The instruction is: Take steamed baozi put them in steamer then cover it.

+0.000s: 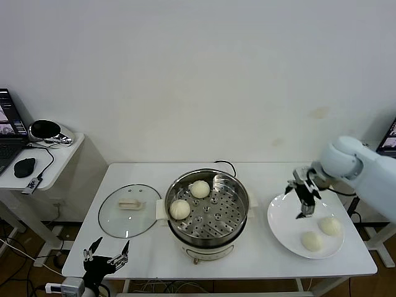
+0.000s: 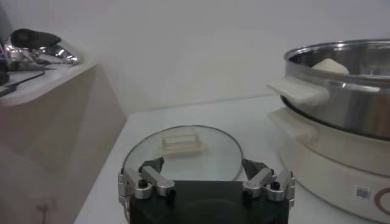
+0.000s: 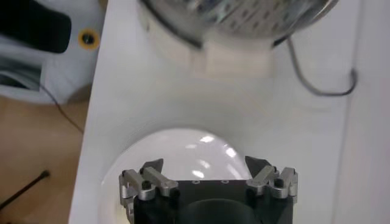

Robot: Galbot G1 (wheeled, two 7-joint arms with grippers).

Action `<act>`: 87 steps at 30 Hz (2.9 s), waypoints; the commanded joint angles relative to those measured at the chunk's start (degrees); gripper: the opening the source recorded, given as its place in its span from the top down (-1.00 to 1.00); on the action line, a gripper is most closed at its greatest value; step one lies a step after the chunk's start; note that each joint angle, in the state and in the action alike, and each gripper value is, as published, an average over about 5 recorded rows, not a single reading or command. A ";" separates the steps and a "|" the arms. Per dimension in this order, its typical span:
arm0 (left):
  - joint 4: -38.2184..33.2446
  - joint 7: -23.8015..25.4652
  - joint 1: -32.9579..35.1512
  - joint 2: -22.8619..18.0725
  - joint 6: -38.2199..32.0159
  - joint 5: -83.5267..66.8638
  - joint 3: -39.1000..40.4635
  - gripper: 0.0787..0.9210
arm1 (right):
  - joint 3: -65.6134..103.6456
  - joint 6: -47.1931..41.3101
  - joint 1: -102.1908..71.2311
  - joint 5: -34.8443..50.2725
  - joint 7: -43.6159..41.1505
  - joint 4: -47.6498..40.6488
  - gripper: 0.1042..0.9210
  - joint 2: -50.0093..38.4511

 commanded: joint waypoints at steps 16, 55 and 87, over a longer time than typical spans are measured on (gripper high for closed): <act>1.78 0.05 -0.36 -0.22 0.29 0.63 0.19 -0.77 | 9.21 5.74 -15.50 -9.13 -0.04 -7.86 -0.76 -0.08; 3.14 0.04 -1.01 -0.18 0.43 0.86 0.70 -0.77 | 11.72 7.20 -19.80 -11.18 1.71 -12.28 -0.37 3.92; 3.98 -1.39 -3.65 0.36 0.26 2.02 0.84 -0.77 | -16.46 23.90 33.01 20.84 -4.80 -21.34 -0.13 22.28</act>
